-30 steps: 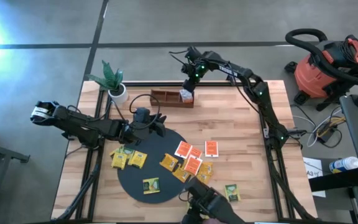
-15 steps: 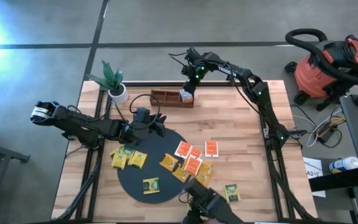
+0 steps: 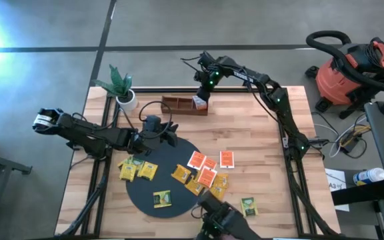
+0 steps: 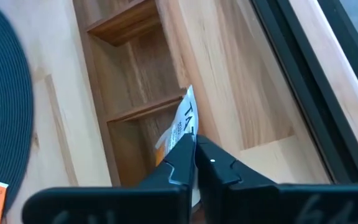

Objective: Pick & Place Tea
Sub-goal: Put the white tea bag into the right section of the wooden organizer

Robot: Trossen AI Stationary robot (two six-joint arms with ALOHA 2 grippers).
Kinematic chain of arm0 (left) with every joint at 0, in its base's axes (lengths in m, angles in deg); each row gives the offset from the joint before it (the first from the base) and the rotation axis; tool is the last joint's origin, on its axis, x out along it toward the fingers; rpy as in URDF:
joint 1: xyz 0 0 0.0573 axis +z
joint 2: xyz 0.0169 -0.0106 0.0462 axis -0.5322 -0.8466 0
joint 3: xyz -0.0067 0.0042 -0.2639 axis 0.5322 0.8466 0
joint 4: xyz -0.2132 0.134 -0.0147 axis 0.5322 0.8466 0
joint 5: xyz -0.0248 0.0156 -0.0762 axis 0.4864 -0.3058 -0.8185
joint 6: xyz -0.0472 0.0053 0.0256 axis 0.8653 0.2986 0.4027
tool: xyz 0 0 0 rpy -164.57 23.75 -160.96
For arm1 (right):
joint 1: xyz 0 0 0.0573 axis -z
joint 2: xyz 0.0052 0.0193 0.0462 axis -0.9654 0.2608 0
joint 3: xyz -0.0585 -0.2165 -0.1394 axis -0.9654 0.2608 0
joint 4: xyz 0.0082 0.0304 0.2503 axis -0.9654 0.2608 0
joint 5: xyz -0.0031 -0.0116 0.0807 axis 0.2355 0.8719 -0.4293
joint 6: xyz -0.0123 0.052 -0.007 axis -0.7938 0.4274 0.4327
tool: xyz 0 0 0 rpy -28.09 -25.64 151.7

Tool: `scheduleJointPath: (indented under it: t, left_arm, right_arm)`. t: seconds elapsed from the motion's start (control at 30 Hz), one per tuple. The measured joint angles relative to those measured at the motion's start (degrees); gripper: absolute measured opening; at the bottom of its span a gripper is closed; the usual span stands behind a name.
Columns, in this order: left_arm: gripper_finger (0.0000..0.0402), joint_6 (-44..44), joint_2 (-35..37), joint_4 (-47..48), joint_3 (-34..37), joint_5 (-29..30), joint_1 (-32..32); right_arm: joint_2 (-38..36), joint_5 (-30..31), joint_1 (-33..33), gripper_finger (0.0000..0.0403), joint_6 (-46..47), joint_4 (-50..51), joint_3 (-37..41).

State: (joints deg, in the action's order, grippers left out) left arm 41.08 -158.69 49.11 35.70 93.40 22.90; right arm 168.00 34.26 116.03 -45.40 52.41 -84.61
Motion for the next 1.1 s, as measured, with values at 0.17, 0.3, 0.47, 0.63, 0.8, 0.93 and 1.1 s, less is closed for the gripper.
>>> scheduleJointPath:
  t: [0.17,0.3,0.47,0.63,0.8,0.93,1.1]
  left_arm:
    - [0.0142,0.0,0.0,0.0,0.0,0.0,0.0]
    - [0.0142,0.0,0.0,0.0,0.0,0.0,0.0]
    - [0.0142,0.0,0.0,0.0,0.0,0.0,0.0]
    - [0.0142,0.0,0.0,0.1,0.0,0.0,0.0]
    - [0.0142,0.0,0.0,0.5,0.0,0.0,0.0]
    - [0.0142,-0.1,0.0,0.8,0.0,0.0,0.0]
    - [0.0142,-0.1,0.0,0.8,0.0,0.0,0.0]
  right_arm:
    - [-1.2,0.0,0.0,0.0009,-0.5,-0.3,0.0]
    - [-3.5,-0.8,0.1,0.0008,-0.5,-0.8,0.1]
    - [-5.8,-5.7,0.2,0.0008,1.3,-4.5,3.1]
    - [-11.0,-5.3,-0.3,0.0008,2.0,-12.5,11.8]
    - [-18.0,-4.0,0.2,0.0008,5.8,-25.8,23.8]
    - [-21.7,-2.0,0.3,0.0008,7.0,-33.3,31.8]
    - [-22.5,-3.5,0.8,0.0008,8.3,-37.7,37.0]
